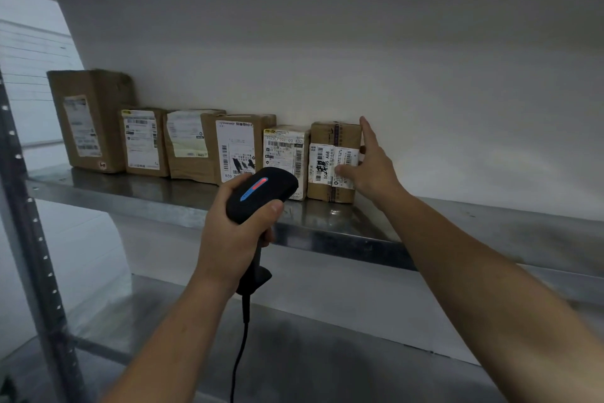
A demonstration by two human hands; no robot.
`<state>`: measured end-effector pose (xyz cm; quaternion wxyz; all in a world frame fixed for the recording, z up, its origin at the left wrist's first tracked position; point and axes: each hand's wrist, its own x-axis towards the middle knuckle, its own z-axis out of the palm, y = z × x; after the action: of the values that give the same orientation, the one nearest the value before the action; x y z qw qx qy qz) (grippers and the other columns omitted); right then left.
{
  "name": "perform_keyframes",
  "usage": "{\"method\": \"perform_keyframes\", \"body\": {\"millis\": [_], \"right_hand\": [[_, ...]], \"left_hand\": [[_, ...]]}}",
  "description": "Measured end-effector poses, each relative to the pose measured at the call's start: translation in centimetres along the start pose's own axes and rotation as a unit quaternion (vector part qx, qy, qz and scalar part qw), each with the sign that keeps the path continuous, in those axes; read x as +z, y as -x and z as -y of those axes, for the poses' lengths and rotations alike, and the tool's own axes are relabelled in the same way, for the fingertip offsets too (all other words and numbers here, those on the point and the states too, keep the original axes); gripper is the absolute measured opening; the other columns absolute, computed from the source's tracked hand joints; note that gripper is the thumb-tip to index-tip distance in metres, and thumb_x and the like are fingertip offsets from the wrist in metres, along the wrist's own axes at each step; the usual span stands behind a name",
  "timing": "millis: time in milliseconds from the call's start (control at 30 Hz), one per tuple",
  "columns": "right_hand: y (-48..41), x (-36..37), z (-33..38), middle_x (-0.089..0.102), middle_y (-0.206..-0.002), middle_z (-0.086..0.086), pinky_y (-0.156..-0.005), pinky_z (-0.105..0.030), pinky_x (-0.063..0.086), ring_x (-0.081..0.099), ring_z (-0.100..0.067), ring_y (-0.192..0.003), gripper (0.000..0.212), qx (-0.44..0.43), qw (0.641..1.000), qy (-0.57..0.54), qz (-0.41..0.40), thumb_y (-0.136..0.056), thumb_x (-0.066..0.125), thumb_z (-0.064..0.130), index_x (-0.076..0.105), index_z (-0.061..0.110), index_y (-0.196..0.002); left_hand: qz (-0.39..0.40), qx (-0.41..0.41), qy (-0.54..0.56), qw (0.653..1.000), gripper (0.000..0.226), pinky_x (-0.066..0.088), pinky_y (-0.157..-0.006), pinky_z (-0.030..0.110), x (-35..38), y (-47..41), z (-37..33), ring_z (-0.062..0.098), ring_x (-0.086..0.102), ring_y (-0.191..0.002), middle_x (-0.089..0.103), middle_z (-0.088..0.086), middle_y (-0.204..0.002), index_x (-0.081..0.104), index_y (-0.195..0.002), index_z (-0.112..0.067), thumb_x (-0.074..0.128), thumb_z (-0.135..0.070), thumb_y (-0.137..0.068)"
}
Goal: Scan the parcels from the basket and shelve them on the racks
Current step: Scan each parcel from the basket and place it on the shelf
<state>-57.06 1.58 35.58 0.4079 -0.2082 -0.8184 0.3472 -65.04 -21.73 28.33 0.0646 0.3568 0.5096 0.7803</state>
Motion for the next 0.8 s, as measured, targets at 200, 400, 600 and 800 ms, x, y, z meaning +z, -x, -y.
{"method": "perform_keyframes", "body": {"millis": [200, 400, 600, 800], "right_hand": [[-0.2, 0.8, 0.3, 0.06, -0.11, 0.006, -0.095, -0.042, 0.056, 0.064, -0.019, -0.105, 0.111, 0.019, 1.0, 0.003, -0.015, -0.087, 0.075, 0.001, 0.0, 0.035, -0.161], [0.8, 0.7, 0.5, 0.053, -0.131, 0.007, -0.082, -0.019, 0.049, 0.06, -0.008, -0.1, 0.109, 0.032, 0.999, 0.018, -0.021, -0.088, 0.075, 0.005, 0.001, 0.036, -0.161], [3.0, -0.7, 0.7, 0.031, -0.163, -0.005, -0.116, -0.044, 0.038, 0.037, -0.027, -0.146, 0.1, 0.038, 0.994, 0.086, -0.055, -0.09, 0.076, 0.022, 0.007, 0.037, -0.161], [7.4, -3.6, 0.7, 0.036, -0.161, 0.001, -0.115, -0.032, 0.033, 0.036, -0.018, -0.146, 0.078, 0.025, 0.976, 0.182, -0.119, -0.096, 0.068, 0.033, 0.023, 0.03, -0.159]], "left_hand": [[0.037, -0.01, 0.016, 0.999, 0.073, 0.056, -0.063, 0.031, -1.0, -1.7, 1.1, 0.023, 0.068, -0.079, 0.064, 0.016, -0.118, 0.06, -0.125, -0.03, 0.084, -0.046, -0.058], [0.083, -0.016, 0.031, 0.996, 0.059, 0.058, -0.061, 0.03, -1.0, -2.7, 1.5, 0.02, 0.068, -0.071, 0.066, 0.01, -0.113, 0.059, -0.123, -0.032, 0.086, -0.028, -0.071], [0.133, -0.031, 0.066, 0.988, 0.053, 0.058, -0.06, 0.03, 0.0, -3.0, 1.8, 0.023, 0.064, -0.063, 0.067, 0.017, -0.106, 0.06, -0.123, -0.031, 0.078, -0.026, -0.073], [0.207, -0.042, 0.107, 0.972, 0.064, 0.056, -0.061, 0.033, 2.5, -1.7, 1.9, 0.028, 0.061, -0.061, 0.067, 0.02, -0.1, 0.06, -0.122, -0.031, 0.08, -0.042, -0.063]]}}
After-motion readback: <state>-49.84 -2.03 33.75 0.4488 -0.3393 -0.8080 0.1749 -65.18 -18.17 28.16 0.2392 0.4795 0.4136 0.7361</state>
